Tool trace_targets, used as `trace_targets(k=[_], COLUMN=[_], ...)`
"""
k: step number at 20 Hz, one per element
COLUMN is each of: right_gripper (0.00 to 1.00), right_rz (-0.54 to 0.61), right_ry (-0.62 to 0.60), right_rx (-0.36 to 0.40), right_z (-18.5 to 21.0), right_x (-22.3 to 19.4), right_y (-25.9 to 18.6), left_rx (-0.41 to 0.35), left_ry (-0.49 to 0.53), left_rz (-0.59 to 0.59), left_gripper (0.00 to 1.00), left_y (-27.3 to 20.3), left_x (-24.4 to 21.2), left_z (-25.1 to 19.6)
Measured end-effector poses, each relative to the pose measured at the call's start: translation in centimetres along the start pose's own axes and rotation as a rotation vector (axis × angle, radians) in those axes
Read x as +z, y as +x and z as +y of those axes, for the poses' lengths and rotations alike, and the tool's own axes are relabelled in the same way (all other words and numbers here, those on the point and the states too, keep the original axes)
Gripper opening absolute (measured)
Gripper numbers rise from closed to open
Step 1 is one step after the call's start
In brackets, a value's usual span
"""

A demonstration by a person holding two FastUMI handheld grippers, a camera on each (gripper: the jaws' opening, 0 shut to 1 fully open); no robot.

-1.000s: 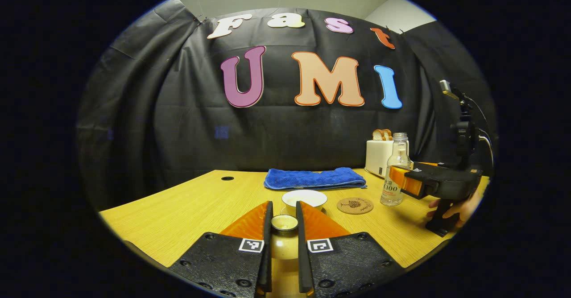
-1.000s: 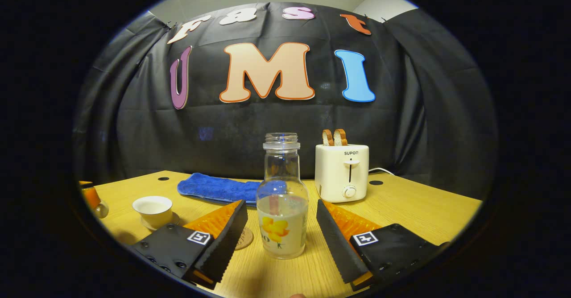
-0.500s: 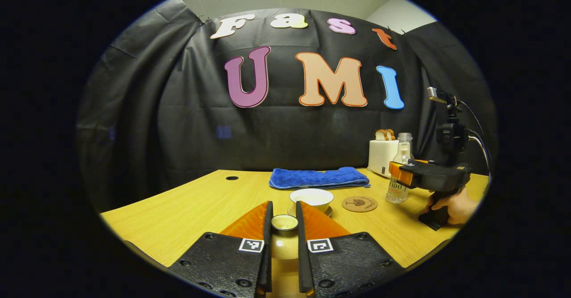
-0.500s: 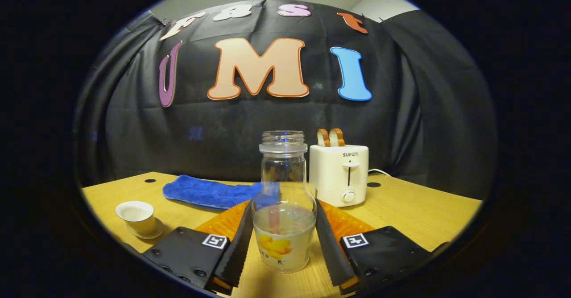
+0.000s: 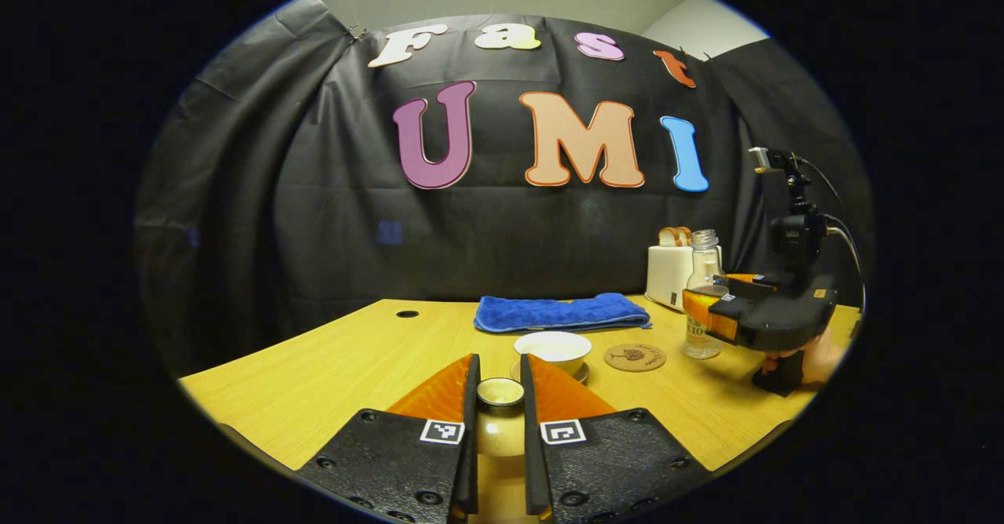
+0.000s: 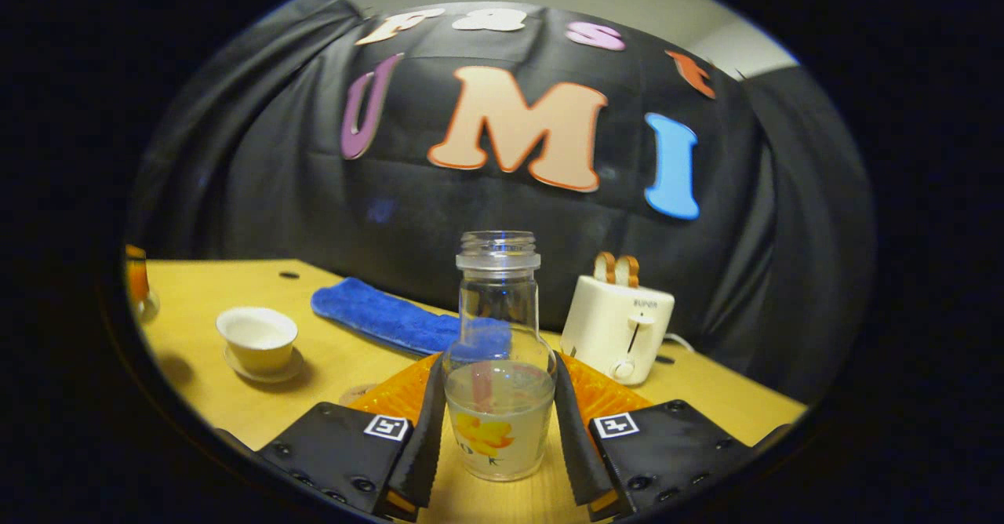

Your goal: Open the teacup lid with one hand, grasp the water bottle and pour water into the teacup with the other hand; after pouring, place the water bottle on the coaster and then close the teacup lid.

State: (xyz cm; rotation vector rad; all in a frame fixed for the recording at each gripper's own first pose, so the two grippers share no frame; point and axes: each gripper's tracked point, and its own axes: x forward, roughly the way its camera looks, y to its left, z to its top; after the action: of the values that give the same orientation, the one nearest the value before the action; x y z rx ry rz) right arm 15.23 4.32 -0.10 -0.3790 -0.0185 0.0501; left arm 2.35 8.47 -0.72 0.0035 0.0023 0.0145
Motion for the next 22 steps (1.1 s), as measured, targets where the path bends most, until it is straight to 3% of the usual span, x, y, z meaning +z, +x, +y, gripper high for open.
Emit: trace_targets(k=[5, 13, 22], right_gripper=[0.70, 0.71, 0.70], right_rz=[0.026, 0.091, 0.059], right_ry=[-0.246, -0.640, -0.960], right_rx=[0.125, 0.252, 0.281], right_z=[4.5, 8.7, 11.2], right_x=[0.5, -0.8, -0.8], right_y=[0.6, 2.5, 2.2], left_rx=[-0.004, 0.024, 0.018], left_ry=[-0.002, -0.006, -0.004], left_rz=[0.000, 0.003, 0.002], left_gripper=[0.20, 0.20, 0.20], left_y=[0.1, 0.2, 0.1], left_x=[0.0, -0.1, 0.0], left_z=[1.4, 3.7, 5.3])
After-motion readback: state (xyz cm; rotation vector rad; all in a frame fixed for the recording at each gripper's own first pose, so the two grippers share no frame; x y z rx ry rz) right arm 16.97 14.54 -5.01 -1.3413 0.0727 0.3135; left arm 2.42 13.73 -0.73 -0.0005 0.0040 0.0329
